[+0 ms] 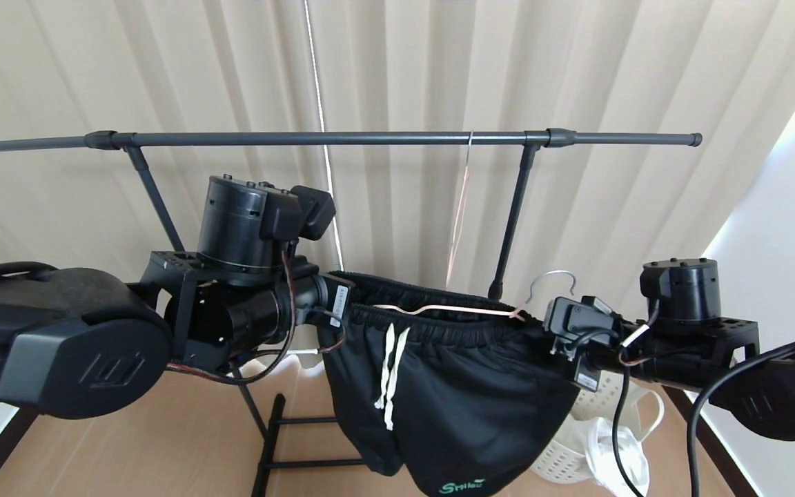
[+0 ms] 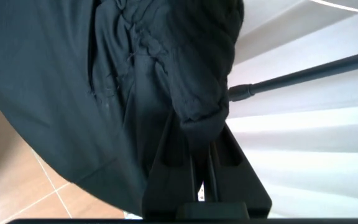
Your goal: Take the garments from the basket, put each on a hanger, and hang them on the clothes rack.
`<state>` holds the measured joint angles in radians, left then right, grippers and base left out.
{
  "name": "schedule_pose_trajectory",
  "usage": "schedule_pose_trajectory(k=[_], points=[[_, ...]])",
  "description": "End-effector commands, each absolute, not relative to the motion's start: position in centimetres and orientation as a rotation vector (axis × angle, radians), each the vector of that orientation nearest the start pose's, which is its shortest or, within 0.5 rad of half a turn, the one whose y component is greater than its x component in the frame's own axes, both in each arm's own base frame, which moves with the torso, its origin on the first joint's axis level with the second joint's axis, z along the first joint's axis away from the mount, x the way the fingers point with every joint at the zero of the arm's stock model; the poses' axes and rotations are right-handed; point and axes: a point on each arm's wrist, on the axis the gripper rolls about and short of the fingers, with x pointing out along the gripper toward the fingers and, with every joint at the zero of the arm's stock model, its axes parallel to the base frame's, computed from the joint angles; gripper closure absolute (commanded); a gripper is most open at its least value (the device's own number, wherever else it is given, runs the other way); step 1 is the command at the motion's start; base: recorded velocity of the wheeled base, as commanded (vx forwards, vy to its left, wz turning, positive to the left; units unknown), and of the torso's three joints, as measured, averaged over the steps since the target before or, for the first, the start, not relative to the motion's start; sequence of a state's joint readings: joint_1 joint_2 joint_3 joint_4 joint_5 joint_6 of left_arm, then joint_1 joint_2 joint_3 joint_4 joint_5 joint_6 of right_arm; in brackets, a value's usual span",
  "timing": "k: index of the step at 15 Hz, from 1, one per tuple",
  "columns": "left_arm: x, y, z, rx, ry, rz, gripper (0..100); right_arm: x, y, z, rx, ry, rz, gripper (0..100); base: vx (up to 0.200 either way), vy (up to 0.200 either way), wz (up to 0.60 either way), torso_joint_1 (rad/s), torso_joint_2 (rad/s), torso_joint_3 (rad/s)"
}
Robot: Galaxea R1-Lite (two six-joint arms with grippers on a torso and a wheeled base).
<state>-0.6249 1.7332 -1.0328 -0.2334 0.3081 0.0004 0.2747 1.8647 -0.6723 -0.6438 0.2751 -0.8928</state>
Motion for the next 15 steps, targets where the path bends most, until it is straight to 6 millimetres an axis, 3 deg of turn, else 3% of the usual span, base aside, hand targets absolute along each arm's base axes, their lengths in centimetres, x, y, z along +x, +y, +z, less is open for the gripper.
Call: schedule_pose_trajectory(k=[1,4,8,11,15], points=[[26.6,-18.2,20.6,0.199,0.397,-0.308,100,29.7,9.0,9.3,-0.849,0.299,0.756,100,0.000,0.000,0.00,0.000,0.00,0.000],[26.3,-18.2,21.5,0.214,0.409,-0.314,100,29.9,9.1,8.9,-0.869,0.317,0.737,100,0.000,0.000,0.00,0.000,0.00,0.000],[25.6,-19.1,20.6,0.295,0.469,-0.334,100,30.2,9.7,9.5,-0.874,0.304,0.709,100,0.000,0.000,0.00,0.000,0.00,0.000],[26.3,-19.8,18.9,0.354,0.504,-0.276,100,30.1,10.4,10.4,-0.763,0.302,0.690,100,0.000,0.000,0.00,0.000,0.00,0.000],[27.3,-20.7,17.8,0.386,0.518,-0.223,100,29.8,11.2,11.4,-0.769,0.294,0.621,100,0.000,0.000,0.00,0.000,0.00,0.000]])
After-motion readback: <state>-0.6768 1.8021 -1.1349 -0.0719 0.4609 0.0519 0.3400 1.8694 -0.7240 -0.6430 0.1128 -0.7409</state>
